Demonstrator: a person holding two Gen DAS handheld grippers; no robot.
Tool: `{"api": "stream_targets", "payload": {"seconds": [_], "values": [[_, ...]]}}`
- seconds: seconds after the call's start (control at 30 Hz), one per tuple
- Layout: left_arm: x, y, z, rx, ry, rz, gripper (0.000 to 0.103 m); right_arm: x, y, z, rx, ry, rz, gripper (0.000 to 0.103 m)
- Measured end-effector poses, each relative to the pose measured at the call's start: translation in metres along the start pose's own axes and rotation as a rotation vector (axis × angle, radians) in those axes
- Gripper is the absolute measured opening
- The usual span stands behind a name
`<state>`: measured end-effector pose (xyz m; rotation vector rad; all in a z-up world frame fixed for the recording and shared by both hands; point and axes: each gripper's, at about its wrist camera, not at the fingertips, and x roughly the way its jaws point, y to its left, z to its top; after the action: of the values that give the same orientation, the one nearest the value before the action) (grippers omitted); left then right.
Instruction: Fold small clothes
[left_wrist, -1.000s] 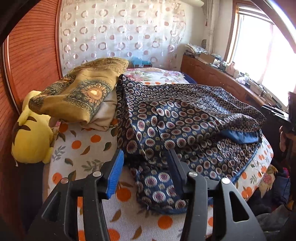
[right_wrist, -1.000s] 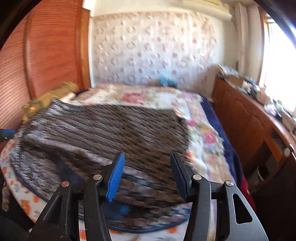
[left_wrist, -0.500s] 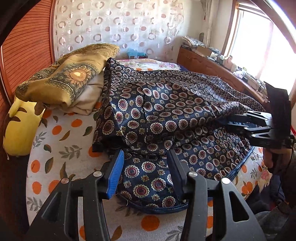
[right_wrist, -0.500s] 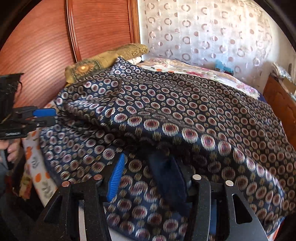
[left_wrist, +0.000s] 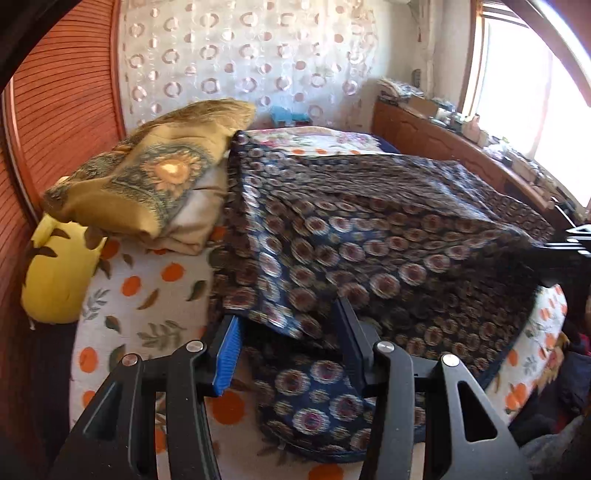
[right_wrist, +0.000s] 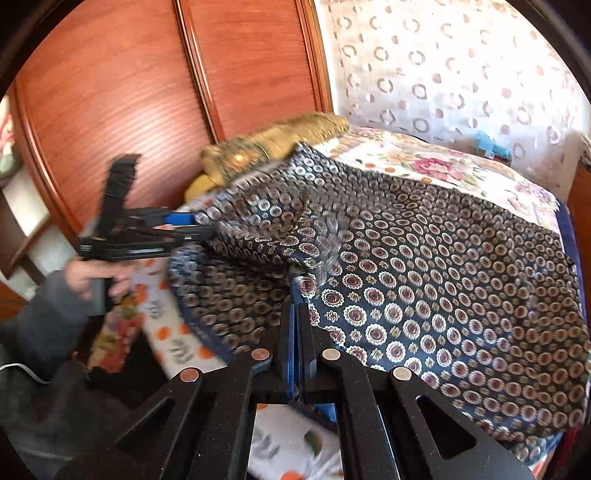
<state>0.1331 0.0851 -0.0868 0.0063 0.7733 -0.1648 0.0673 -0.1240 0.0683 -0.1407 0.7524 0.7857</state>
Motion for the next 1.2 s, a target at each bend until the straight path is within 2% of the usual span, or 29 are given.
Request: {"api": "stream_targets", "payload": {"seconds": [0.1,0.17,0.23,0.3,0.37,0.4,0.5,0.53,0.6,0.7,0.77,0.9,1.03,1.2], "values": [[0.001,0.012,-0.002,-0.056,-0.007,-0.003,0.050,-0.004,0.002,-0.005,-0.005,0.015,0.012,0.001],[-0.002,0.018,-0.002,-0.094,-0.025,-0.021,0.050,0.005,0.004,-0.013,-0.016,0.074,0.036,0.001],[-0.004,0.023,0.000,-0.111,-0.036,-0.033,0.050,0.019,0.004,-0.020,-0.022,0.101,0.009,0.005],[-0.005,0.023,0.002,-0.105,-0.030,-0.047,0.050,0.031,0.005,-0.023,-0.020,0.114,-0.006,0.015],[-0.004,0.022,0.005,-0.091,-0.019,-0.047,0.050,0.039,0.008,-0.021,-0.024,0.100,-0.054,0.040],[-0.005,0.021,0.006,-0.086,-0.017,-0.051,0.050,0.043,0.010,-0.020,-0.024,0.086,-0.065,0.043],[-0.009,0.018,0.012,-0.080,-0.032,-0.069,0.052,0.047,0.018,-0.018,-0.012,0.038,-0.081,0.047],[-0.011,0.018,0.014,-0.085,-0.042,-0.075,0.056,0.049,0.020,-0.018,-0.010,0.019,-0.108,0.050],[-0.017,0.020,0.015,-0.100,-0.073,-0.097,0.056,0.046,0.021,-0.020,0.004,-0.009,-0.154,0.051],[-0.025,0.020,0.016,-0.114,-0.123,-0.076,0.056,0.045,0.016,-0.027,0.046,-0.028,-0.226,0.051],[-0.030,0.023,0.016,-0.128,-0.146,-0.076,0.056,0.048,0.011,-0.029,0.077,-0.035,-0.247,0.053],[-0.045,0.027,0.013,-0.156,-0.193,-0.023,0.056,0.043,0.010,-0.030,0.095,-0.041,-0.281,0.055],[-0.047,0.026,0.014,-0.129,-0.181,-0.005,0.056,0.045,0.013,-0.032,0.094,-0.041,-0.294,0.058],[-0.021,0.022,0.020,-0.101,-0.098,0.012,0.056,0.046,0.010,-0.030,0.102,-0.045,-0.296,0.062]]}}
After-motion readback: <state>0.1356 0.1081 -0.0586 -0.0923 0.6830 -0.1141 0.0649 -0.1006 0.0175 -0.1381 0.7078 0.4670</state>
